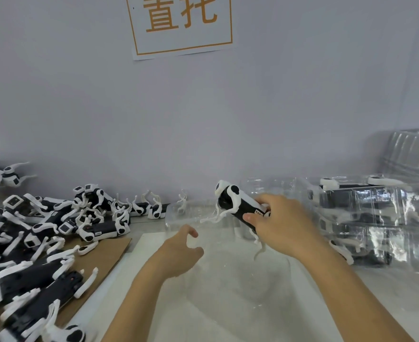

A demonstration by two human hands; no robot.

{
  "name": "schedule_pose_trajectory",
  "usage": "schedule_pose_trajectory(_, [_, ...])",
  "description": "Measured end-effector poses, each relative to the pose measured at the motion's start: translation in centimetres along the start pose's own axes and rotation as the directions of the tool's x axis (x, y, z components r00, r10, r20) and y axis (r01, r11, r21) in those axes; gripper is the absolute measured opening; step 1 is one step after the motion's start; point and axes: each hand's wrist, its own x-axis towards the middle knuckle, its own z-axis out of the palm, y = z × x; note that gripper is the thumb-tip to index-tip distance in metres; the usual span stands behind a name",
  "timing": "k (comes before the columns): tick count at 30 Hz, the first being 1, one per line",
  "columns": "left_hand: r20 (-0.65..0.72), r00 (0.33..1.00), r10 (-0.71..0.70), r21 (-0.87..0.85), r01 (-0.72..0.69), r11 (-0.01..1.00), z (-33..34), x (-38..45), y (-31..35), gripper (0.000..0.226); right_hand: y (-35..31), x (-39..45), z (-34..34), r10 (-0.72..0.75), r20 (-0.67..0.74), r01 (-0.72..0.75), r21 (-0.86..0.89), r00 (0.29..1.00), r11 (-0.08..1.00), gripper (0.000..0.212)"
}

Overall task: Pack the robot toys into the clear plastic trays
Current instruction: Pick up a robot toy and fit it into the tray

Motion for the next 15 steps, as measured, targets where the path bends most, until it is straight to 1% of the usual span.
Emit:
schedule_pose_trajectory(3, [0.114,0.992,-0.057,0.159,0.039,0.987,-1.1,-0.5,0.4,0.037,0.1,-0.1,-0.2,-0.005,-0.015,0.003,-0.094,1.0,0.996,0.017])
schedule_pose_trajectory(5, [0.147,0.984,-0.102,0.197,0.072,0.978,-1.8,-0.9,0.4,0.038,0.1,-0.2,-0.2,-0.005,-0.011,0.004,-0.142,1.0,0.99,0.017])
schedule_pose_trajectory(6, [0.142,0.984,-0.107,0.182,0.081,0.98,-2.1,-0.9,0.3,0.035,0.0,-0.2,-0.2,-0.007,-0.006,0.006,-0.167,1.0,0.986,0.016])
schedule_pose_trajectory(7, [0.115,0.989,-0.094,0.141,0.078,0.987,-2.2,-0.7,0.1,0.031,0.0,-0.3,-0.2,-0.01,-0.002,0.01,-0.19,1.0,0.982,0.016])
schedule_pose_trajectory(8, [0.054,0.997,-0.051,0.086,0.046,0.995,-2.1,-0.5,0.0,0.026,0.0,-0.4,-0.1,-0.012,0.001,0.012,-0.211,1.0,0.977,0.015])
schedule_pose_trajectory(9, [-0.036,0.999,0.021,0.03,-0.02,0.999,-1.7,-0.3,-0.2,0.022,-0.1,-0.4,0.0,-0.015,0.0,0.014,-0.233,1.0,0.972,0.015])
schedule_pose_trajectory(10, [-0.125,0.987,0.096,-0.037,-0.102,0.994,-1.2,0.0,-0.4,0.02,-0.2,-0.5,0.1,-0.018,-0.004,0.017,-0.253,1.0,0.967,0.015])
schedule_pose_trajectory(11, [-0.18,0.972,0.151,-0.124,-0.175,0.977,-0.4,0.2,-0.6,0.025,-0.2,-0.6,0.2,-0.021,-0.006,0.018,-0.266,1.0,0.964,0.014])
schedule_pose_trajectory(12, [-0.184,0.967,0.175,-0.225,-0.215,0.95,0.6,0.4,-0.8,0.034,-0.3,-0.6,0.3,-0.023,-0.007,0.02,-0.272,1.0,0.962,0.012])
schedule_pose_trajectory(13, [-0.15,0.974,0.173,-0.332,-0.214,0.919,1.5,0.5,-0.9,0.042,-0.3,-0.7,0.5,-0.025,-0.003,0.024,-0.272,1.0,0.962,0.009])
schedule_pose_trajectory(15, [-0.065,0.991,0.115,-0.552,-0.132,0.823,3.0,0.7,-1.1,0.049,-0.4,-0.7,0.8,-0.031,0.007,0.031,-0.272,1.0,0.962,0.008])
